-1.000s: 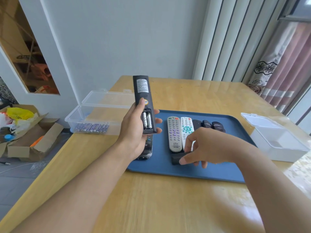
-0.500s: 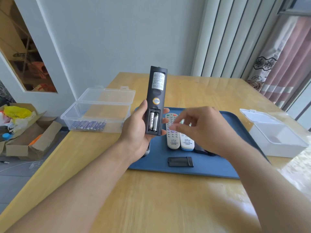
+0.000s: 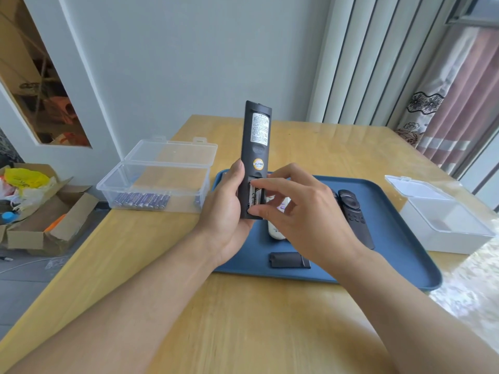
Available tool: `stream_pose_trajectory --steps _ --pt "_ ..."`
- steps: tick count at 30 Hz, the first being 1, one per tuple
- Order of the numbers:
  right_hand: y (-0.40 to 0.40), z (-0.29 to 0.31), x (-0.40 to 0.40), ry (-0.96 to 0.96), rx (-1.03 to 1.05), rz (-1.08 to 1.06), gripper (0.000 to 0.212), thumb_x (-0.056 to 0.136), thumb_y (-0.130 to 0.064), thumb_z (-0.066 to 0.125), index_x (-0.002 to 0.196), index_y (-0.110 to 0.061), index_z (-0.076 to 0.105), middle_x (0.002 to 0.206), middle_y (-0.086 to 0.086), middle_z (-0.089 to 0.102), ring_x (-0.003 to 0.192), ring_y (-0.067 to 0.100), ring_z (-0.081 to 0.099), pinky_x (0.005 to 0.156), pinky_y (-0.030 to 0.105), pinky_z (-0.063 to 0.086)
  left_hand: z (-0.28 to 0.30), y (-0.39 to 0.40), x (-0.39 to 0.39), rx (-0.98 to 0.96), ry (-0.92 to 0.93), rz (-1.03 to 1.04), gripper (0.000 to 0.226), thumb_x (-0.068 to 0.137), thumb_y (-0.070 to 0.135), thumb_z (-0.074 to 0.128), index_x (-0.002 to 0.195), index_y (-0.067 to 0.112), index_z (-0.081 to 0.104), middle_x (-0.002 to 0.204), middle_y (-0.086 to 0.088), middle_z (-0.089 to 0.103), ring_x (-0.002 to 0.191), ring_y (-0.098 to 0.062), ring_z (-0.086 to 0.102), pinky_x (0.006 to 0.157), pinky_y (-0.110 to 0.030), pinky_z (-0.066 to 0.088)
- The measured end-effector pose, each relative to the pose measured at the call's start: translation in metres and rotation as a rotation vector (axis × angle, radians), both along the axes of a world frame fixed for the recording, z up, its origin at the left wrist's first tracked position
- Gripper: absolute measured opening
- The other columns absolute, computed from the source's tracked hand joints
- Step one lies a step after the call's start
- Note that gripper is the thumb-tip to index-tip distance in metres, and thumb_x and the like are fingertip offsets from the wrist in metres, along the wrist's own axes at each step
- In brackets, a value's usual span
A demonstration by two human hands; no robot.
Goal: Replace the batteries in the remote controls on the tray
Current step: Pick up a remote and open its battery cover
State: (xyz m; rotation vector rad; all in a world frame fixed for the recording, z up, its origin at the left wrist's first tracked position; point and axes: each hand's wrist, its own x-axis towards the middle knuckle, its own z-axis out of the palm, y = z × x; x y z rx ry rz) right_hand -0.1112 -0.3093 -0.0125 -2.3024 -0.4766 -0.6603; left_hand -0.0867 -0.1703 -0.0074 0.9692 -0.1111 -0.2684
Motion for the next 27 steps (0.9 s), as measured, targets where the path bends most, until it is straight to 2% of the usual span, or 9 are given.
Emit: stream_pose_trajectory --steps 2,6,9,11,16,18,20,23,27 --pt "0.0011 0.0021 -0.0018 0.046 -0.009 0.013 0.040 0.081 -0.036 0.082 0.119 -0.029 0.071 0.104 -0.015 0.056 0.084 -0.001 0.061 0.074 0.022 0.050 -0.0016 0.0001 0.0013 0.017 -0.009 0.015 0.047 0.108 0.041 0.037 0.129 0.007 0.062 0.098 -0.010 0.072 0.082 -0.018 0.071 0.083 -0.038 0.058" --pt "0.0061 0.0027 -0.0040 0.141 -0.049 0.022 0.053 0.079 -0.041 0.082 0.124 -0.026 0.059 0.105 -0.016 0.048 0.087 -0.012 0.054 0.076 0.007 0.042 -0.0051 -0.0007 0.0017 0.059 -0.024 0.047 0.044 0.107 0.041 0.041 0.128 0.009 0.063 0.086 -0.004 0.067 0.075 -0.016 0.065 0.065 -0.027 0.057" --pt "0.0074 0.0037 -0.0040 0.209 -0.059 0.025 0.056 0.079 -0.039 0.082 0.124 -0.024 0.052 0.107 -0.016 0.045 0.089 -0.018 0.048 0.078 0.002 0.037 -0.0077 -0.0019 0.0019 0.101 -0.036 0.049 0.043 0.106 0.040 0.043 0.137 0.014 0.060 0.097 -0.004 0.066 0.081 -0.019 0.062 0.063 -0.026 0.056" --pt "0.0063 0.0050 -0.0041 0.251 -0.057 0.023 0.055 0.079 -0.039 0.082 0.121 -0.024 0.050 0.108 -0.016 0.045 0.088 -0.017 0.048 0.078 0.003 0.038 -0.0093 -0.0029 0.0024 0.118 -0.029 0.037 0.045 0.106 0.039 0.045 0.145 0.017 0.053 0.107 -0.002 0.065 0.088 -0.021 0.062 0.067 -0.029 0.055" --pt "0.0036 0.0060 -0.0034 0.288 -0.034 0.023 0.054 0.076 -0.040 0.085 0.110 -0.028 0.044 0.099 -0.019 0.047 0.086 -0.017 0.047 0.073 0.003 0.037 -0.0097 -0.0045 0.0014 0.099 -0.016 0.023 0.042 0.106 0.037 0.046 0.143 0.019 0.054 0.103 0.000 0.070 0.084 -0.017 0.066 0.076 -0.034 0.056" --pt "0.0034 0.0061 -0.0035 0.298 -0.017 0.020 0.054 0.076 -0.039 0.085 0.110 -0.029 0.044 0.096 -0.021 0.047 0.084 -0.017 0.047 0.071 0.002 0.037 -0.0097 -0.0039 0.0024 0.076 -0.009 0.018 0.042 0.106 0.037 0.046 0.143 0.019 0.054 0.104 -0.001 0.070 0.084 -0.016 0.067 0.077 -0.034 0.058" --pt "0.0040 0.0060 -0.0026 0.299 0.014 0.016 0.052 0.077 -0.040 0.084 0.112 -0.031 0.045 0.097 -0.019 0.051 0.082 -0.010 0.050 0.071 0.004 0.038 -0.0093 -0.0030 0.0031 0.066 -0.009 0.014 0.043 0.107 0.038 0.044 0.143 0.017 0.055 0.101 -0.002 0.070 0.085 -0.017 0.067 0.076 -0.033 0.059" --pt "0.0057 0.0047 -0.0007 0.300 0.144 -0.005 0.041 0.080 -0.038 0.082 0.110 -0.033 0.054 0.093 -0.013 0.059 0.073 0.000 0.052 0.066 0.010 0.041 -0.0071 -0.0034 0.0021 0.062 -0.005 0.015 0.042 0.107 0.039 0.042 0.138 0.015 0.060 0.098 -0.005 0.072 0.089 -0.020 0.069 0.080 -0.035 0.056" --pt "0.0088 0.0028 -0.0009 0.360 0.397 0.004 0.026 0.083 -0.026 0.082 0.101 -0.028 0.064 0.080 -0.006 0.067 0.061 0.002 0.054 0.054 0.016 0.045 -0.0056 -0.0052 -0.0001 0.058 0.001 0.049 0.031 0.107 0.036 0.045 0.128 0.024 0.065 0.106 0.000 0.077 0.093 -0.015 0.073 0.081 -0.031 0.059"
